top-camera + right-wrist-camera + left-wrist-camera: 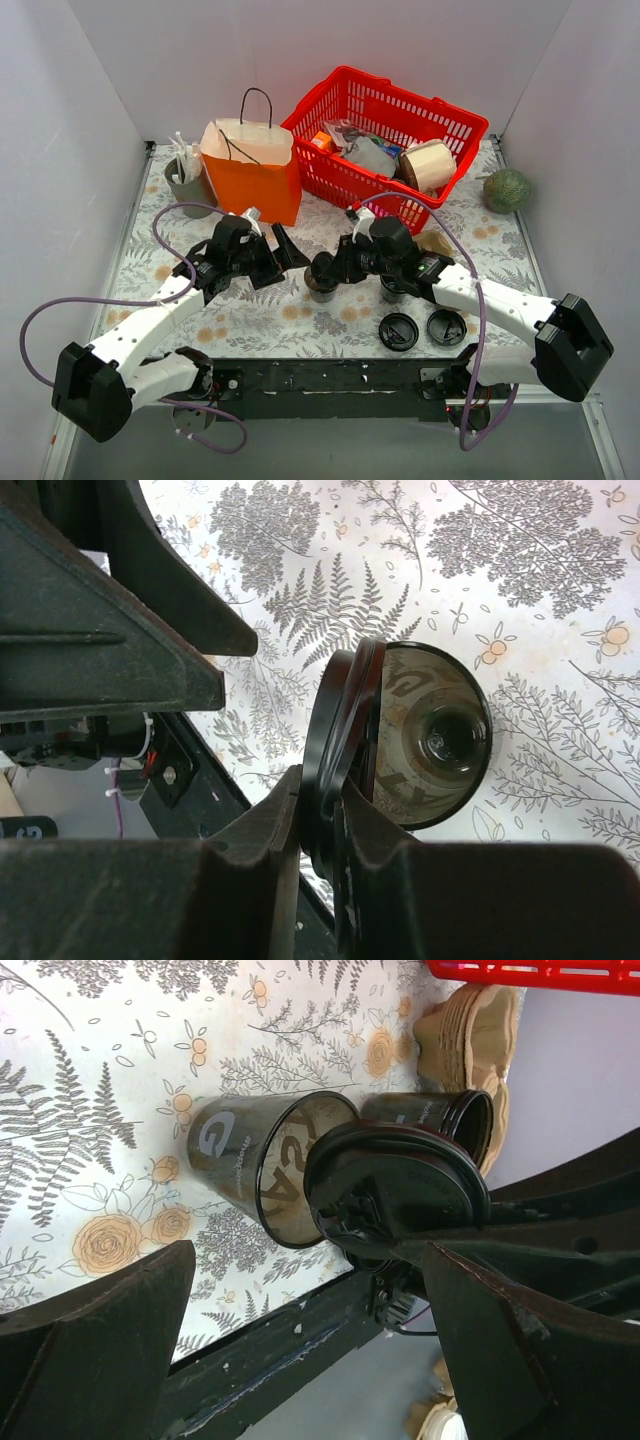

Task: Pack the takeout coffee

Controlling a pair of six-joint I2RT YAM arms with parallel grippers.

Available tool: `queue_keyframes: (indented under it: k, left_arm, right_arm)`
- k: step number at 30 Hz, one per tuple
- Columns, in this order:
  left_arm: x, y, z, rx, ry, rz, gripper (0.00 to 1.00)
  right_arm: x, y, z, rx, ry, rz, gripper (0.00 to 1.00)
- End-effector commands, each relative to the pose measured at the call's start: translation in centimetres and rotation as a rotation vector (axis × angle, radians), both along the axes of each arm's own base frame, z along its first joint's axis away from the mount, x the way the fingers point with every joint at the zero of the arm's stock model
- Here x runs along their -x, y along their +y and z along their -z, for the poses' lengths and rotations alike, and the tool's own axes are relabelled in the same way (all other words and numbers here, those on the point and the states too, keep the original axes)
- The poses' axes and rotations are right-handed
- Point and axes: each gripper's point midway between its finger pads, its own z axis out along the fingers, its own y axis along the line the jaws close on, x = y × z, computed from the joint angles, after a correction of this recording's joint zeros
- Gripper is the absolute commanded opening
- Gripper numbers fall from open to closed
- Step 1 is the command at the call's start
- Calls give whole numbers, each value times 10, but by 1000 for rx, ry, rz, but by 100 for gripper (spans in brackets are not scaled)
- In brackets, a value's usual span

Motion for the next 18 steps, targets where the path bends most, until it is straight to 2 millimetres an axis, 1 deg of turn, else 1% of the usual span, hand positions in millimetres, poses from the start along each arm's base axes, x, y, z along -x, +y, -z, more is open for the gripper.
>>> queue_keyframes:
  k: [1, 8, 12, 14, 18]
  left_arm:
    - [-1, -10, -5, 61, -28, 40, 98]
    - [-1, -12, 5, 58, 3, 39, 98]
    - [-3, -13, 14, 48, 29, 39, 98]
    - [-3, -15, 15, 52, 35, 44, 98]
    - [-7, -19, 17, 60, 42, 52, 98]
  right_arm:
    - [-14, 4, -5, -46, -20, 47, 22]
    - [-14, 6, 4, -41, 12, 43, 24]
    - [-15, 2, 12, -18, 34, 60, 25]
    - [-15, 0, 16, -13, 39, 62, 25]
    - [-16, -2, 20, 0, 45, 70, 31]
